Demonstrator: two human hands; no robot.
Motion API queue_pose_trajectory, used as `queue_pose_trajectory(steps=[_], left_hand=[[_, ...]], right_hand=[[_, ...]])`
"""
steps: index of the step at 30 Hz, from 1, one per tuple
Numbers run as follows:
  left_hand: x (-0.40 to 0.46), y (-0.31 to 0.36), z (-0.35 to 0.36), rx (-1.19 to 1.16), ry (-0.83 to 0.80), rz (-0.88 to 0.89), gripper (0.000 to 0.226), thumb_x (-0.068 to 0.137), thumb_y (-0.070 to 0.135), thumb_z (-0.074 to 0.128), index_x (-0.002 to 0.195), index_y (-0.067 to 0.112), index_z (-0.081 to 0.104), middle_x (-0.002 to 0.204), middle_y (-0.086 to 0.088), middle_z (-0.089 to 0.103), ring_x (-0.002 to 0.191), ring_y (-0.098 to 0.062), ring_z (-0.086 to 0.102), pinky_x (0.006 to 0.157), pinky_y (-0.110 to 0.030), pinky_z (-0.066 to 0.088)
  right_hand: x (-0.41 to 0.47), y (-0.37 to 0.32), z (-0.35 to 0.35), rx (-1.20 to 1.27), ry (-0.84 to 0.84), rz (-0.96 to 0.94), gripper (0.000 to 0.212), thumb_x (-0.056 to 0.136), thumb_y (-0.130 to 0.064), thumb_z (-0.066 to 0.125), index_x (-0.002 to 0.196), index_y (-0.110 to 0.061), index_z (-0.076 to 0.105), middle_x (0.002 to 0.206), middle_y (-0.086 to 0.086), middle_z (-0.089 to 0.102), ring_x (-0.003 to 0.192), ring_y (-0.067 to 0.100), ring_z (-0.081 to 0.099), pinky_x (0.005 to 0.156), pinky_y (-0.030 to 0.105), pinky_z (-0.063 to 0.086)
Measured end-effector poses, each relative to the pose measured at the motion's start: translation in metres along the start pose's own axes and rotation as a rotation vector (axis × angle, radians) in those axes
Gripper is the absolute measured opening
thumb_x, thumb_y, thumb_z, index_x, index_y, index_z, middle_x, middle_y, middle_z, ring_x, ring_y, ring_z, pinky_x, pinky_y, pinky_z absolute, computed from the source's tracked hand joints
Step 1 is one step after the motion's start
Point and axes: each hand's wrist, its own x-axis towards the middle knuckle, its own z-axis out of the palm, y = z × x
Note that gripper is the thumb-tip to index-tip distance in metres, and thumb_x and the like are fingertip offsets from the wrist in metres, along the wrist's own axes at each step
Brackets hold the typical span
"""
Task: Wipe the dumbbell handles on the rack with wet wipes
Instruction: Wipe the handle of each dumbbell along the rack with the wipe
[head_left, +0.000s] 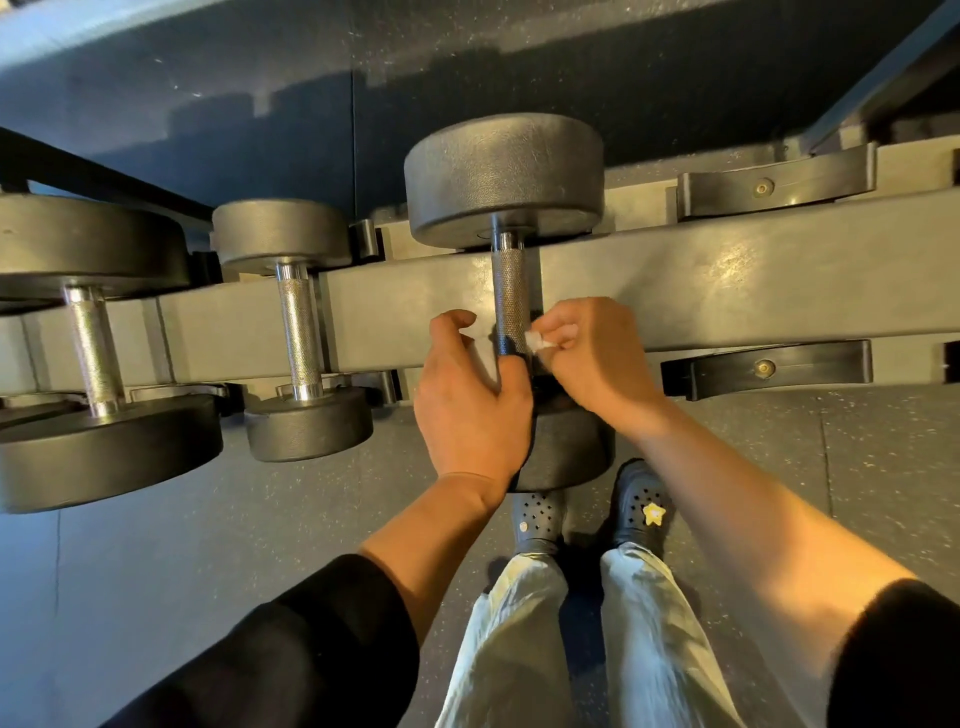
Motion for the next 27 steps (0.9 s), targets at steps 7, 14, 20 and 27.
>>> queue_pose_trajectory(steps=[7,14,20,27], left_hand=[[0.0,0.001,-0.001,-0.069,0.007,-0.029,0.035,0.081,0.018,0.061,0.112,0.011,0.047,0.074,0.004,0.049,0.064,-0.015,0.05,0.06,-0.03,0.041],[-0.001,0.003,-0.006,-0.086,-0.044,-0.059,0.042,0.084,0.016,0.062,0.12,0.011,0.043,0.091,-0.008,0.057,0.079,-0.025,0.057,0.07,-0.034,0.046],[-0.008,0.021,-0.028,-0.214,-0.133,-0.058,0.042,0.088,0.014,0.059,0.125,0.011,0.039,0.106,-0.014,0.06,0.093,-0.03,0.06,0.079,-0.037,0.048],[-0.033,0.104,-0.056,-0.404,-0.245,0.148,0.043,0.088,0.02,0.056,0.128,0.016,0.041,0.09,0.004,0.054,0.085,-0.015,0.052,0.077,-0.029,0.042]], right_hand=[[-0.004,-0.014,0.0,-0.026,0.266,-0.126,0.014,0.08,-0.003,0.067,0.091,-0.009,0.072,0.086,-0.007,0.062,0.075,0.001,0.054,0.069,0.004,0.041],[-0.02,-0.018,-0.002,-0.146,0.029,0.107,0.023,0.072,0.003,0.067,0.063,-0.018,0.069,0.073,-0.001,0.068,0.074,0.012,0.064,0.079,0.026,0.053],[-0.047,-0.04,-0.056,-0.077,0.287,0.105,0.016,0.073,0.0,0.074,0.084,-0.012,0.074,0.086,0.001,0.071,0.082,0.015,0.065,0.078,0.023,0.05],[-0.112,-0.063,-0.151,0.023,0.49,0.177,0.016,0.072,-0.006,0.079,0.081,-0.017,0.071,0.085,0.004,0.071,0.082,0.02,0.067,0.081,0.035,0.056]])
